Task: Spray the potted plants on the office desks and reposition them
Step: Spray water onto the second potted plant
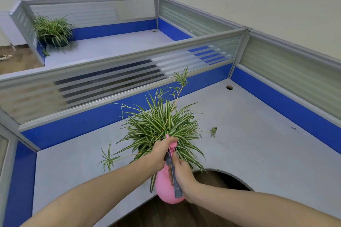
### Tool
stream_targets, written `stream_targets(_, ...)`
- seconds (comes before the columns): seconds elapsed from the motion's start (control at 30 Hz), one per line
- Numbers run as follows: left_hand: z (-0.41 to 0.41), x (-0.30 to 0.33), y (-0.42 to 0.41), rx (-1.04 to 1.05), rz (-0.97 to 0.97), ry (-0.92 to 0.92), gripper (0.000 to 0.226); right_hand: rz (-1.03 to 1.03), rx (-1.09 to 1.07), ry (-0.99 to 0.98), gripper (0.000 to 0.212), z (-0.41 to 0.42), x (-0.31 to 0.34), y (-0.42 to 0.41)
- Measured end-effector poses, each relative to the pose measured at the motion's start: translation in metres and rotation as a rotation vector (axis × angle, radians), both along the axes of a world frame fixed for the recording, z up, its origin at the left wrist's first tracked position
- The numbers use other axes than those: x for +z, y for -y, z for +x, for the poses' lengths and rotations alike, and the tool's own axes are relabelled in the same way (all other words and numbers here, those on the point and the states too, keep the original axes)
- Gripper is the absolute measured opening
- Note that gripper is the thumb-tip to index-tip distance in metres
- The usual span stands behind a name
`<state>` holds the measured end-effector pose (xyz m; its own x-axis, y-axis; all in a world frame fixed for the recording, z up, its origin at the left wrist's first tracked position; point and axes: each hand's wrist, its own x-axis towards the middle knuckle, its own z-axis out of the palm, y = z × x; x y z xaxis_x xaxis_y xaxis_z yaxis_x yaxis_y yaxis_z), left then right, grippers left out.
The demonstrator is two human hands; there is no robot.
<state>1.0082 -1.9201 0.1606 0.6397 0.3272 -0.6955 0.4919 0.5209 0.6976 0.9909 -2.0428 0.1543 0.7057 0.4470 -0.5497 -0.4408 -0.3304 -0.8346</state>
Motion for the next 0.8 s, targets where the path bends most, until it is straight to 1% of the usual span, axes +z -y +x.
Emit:
stream_targets(0.1, 0.001, 0.0, 0.002, 0.001, -0.021, 0.008, 0.035, 0.0, -0.006, 0.002, 0.05, 0.0, 0.002, 0.004)
stream_targets(0.13, 0.0, 0.001, 0.004, 0.002, -0.027, 0.006, 0.042, 0.002, -0.011, -0.005, 0.05, 0.0, 0.002, 0.005)
stream_targets(0.23, -0.001, 0.001, 0.006, 0.012, -0.036, 0.008, 0.076, -0.001, -0.015, -0.008, 0.051, -0.001, 0.001, 0.006)
stream_targets(0.3, -0.002, 0.001, 0.007, 0.014, -0.035, 0.016, 0.09, -0.007, -0.01, 0.002, 0.052, -0.001, 0.001, 0.007)
stream_targets(0.37, -0.003, 0.002, 0.007, 0.017, -0.029, 0.014, 0.088, -0.007, 0.0, 0.007, 0.051, -0.002, 0.002, 0.007)
stream_targets(0.47, -0.006, 0.004, 0.006, 0.026, -0.031, 0.017, 0.066, 0.006, 0.008, 0.013, 0.049, -0.003, 0.001, 0.006)
stream_targets(0.57, -0.009, 0.006, 0.005, 0.027, -0.021, 0.024, 0.064, 0.0, 0.005, 0.013, 0.053, -0.005, -0.002, 0.003)
stream_targets(0.63, -0.011, 0.008, 0.005, 0.032, -0.012, 0.025, 0.057, 0.0, 0.01, 0.011, 0.054, -0.006, -0.002, 0.002)
stream_targets(0.67, -0.012, 0.009, 0.004, 0.034, -0.012, 0.027, 0.06, 0.007, 0.013, 0.009, 0.054, -0.006, -0.002, 0.002)
stream_targets(0.77, -0.014, 0.008, 0.004, 0.041, -0.008, 0.039, 0.086, 0.034, 0.018, -0.002, 0.051, -0.007, 0.002, 0.005)
stream_targets(0.8, -0.014, 0.007, 0.004, 0.039, -0.004, 0.043, 0.09, 0.045, 0.018, -0.007, 0.051, -0.008, 0.003, 0.005)
